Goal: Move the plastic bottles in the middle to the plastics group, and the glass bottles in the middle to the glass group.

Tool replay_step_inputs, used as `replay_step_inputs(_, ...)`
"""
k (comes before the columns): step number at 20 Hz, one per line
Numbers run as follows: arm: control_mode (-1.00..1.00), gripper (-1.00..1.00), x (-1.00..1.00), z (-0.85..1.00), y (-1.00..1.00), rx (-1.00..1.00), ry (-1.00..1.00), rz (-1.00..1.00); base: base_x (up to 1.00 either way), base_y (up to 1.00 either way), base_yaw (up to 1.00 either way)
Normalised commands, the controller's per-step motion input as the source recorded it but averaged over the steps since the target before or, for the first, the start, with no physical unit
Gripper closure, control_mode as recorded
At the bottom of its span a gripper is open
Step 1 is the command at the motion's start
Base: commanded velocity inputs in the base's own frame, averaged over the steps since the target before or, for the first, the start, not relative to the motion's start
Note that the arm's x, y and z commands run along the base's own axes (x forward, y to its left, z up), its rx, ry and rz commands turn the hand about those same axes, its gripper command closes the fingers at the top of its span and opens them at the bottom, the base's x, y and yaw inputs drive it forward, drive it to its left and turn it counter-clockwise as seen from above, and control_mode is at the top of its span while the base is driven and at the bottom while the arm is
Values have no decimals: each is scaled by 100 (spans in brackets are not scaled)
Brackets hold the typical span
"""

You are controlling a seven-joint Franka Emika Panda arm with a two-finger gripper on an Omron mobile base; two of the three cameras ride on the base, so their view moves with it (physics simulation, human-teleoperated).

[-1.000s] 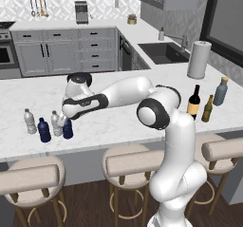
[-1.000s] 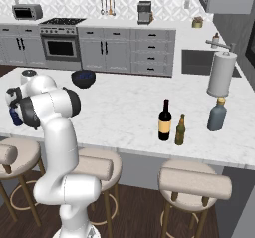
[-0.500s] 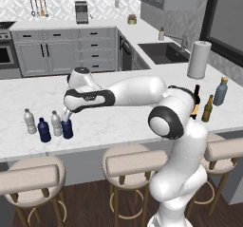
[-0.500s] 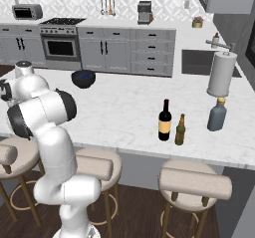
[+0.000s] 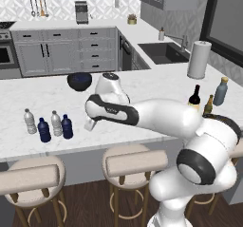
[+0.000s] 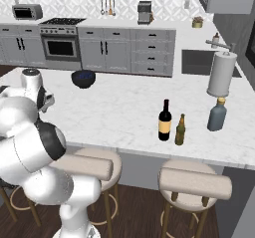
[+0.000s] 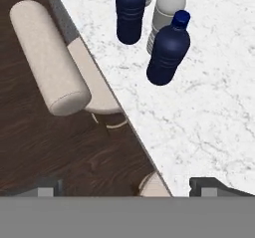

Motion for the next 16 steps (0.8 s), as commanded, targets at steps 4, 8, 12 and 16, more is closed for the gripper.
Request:
replay_step_inputs(4,-100,-100,-90,39,-66,0,22,-13,0,0,0)
replay_step_inputs(8,-100,-100,-94,86,-64,0,24,-23,0,0,0)
replay_step_inputs(12,-100,-100,-76,94,-84,1,20,-33,0,0,0)
replay_step_inputs(16,-100,-100,-71,45,-88,1,19,-38,0,0,0)
